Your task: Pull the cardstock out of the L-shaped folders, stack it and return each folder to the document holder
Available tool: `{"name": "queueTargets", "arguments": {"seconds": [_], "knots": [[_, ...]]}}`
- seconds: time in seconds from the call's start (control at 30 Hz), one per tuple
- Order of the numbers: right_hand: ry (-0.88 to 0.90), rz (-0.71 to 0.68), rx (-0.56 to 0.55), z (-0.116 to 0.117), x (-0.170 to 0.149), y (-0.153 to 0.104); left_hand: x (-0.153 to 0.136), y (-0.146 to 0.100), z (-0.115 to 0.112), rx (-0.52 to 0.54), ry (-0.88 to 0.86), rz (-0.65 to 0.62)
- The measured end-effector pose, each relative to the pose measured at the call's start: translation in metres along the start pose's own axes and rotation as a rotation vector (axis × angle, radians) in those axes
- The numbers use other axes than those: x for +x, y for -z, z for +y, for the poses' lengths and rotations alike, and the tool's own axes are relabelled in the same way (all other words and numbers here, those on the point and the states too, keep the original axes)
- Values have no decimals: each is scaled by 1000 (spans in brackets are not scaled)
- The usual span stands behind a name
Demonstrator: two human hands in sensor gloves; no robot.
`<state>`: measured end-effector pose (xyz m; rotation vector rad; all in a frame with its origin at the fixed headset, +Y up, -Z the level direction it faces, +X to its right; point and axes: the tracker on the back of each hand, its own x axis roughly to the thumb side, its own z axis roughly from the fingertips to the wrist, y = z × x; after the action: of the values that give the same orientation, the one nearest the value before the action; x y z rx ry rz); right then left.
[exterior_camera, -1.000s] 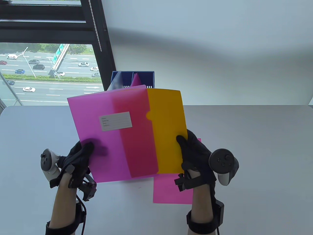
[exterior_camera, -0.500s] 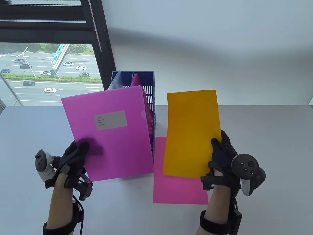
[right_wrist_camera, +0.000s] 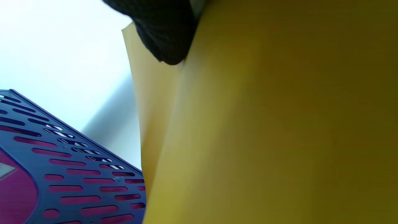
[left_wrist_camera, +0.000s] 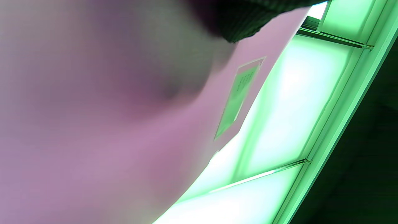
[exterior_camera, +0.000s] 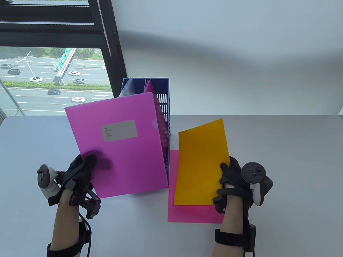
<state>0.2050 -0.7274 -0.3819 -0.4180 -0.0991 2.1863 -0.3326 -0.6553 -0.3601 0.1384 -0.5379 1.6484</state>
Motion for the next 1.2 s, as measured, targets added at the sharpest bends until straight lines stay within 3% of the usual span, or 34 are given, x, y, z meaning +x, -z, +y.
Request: {"name": "queueTargets", "arguments": {"seconds": [0.2, 0.5, 0.63, 0.7, 1.0, 1.1, 1.2], "knots": [[-76, 56, 24, 25, -11, 6, 1, 0, 0, 6, -10, 2], [-365, 170, 79, 48, -6, 5, 2, -1, 1, 15, -18, 0], [-424, 204, 139, 59, -12, 7, 2, -1, 1, 15, -20, -1], [-432, 192, 114, 60, -10, 7, 2, -1, 2, 14, -20, -2], [-250, -25, -15, 26, 42, -11, 2, -1, 1, 3, -17, -6], [-148, -152, -33, 11, 69, -26, 2, 0, -1, -7, -13, -8], [-101, -353, -127, 1, 97, -44, 2, 0, -3, -14, -10, -8]]}}
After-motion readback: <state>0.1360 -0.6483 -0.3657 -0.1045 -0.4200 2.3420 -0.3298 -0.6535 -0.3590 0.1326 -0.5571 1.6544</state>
